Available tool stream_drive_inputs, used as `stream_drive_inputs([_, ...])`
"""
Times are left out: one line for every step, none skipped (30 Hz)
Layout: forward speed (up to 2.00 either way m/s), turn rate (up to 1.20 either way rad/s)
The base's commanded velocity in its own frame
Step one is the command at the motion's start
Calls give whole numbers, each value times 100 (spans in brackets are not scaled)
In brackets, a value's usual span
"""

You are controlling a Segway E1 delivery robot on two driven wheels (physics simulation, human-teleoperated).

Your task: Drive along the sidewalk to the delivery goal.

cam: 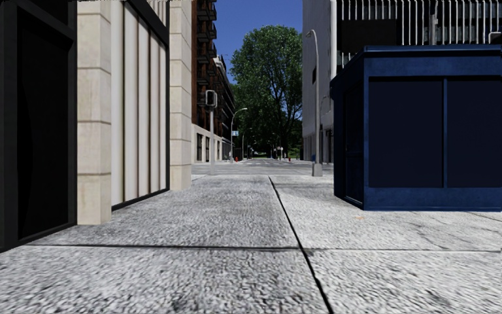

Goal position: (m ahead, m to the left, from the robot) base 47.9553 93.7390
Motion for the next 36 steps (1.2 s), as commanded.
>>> stream_drive_inputs([200, 0])
stream_drive_inputs([200, 0])
stream_drive_inputs([200, 0])
stream_drive_inputs([200, 0])
stream_drive_inputs([200, 0])
stream_drive_inputs([200, 0])
stream_drive_inputs([200, 0])
stream_drive_inputs([200, 0])
stream_drive_inputs([200, 0])
stream_drive_inputs([200, 0])
stream_drive_inputs([200, 0])
stream_drive_inputs([200, 0])
stream_drive_inputs([200, 0])
stream_drive_inputs([200, 0])
stream_drive_inputs([200, 0])
stream_drive_inputs([200, 0])
stream_drive_inputs([200, 0])
stream_drive_inputs([200, 0])
stream_drive_inputs([200, 0])
stream_drive_inputs([200, 0])
stream_drive_inputs([200, 0])
stream_drive_inputs([200, 0])
stream_drive_inputs([200, 0])
stream_drive_inputs([200, 0])
stream_drive_inputs([200, 0])
stream_drive_inputs([200, 0])
stream_drive_inputs([200, 0])
stream_drive_inputs([200, 0])
stream_drive_inputs([200, 0])
stream_drive_inputs([200, 0])
stream_drive_inputs([200, 0])
stream_drive_inputs([200, 0])
stream_drive_inputs([200, 0])
stream_drive_inputs([200, 0])
stream_drive_inputs([200, 0])
stream_drive_inputs([200, 0])
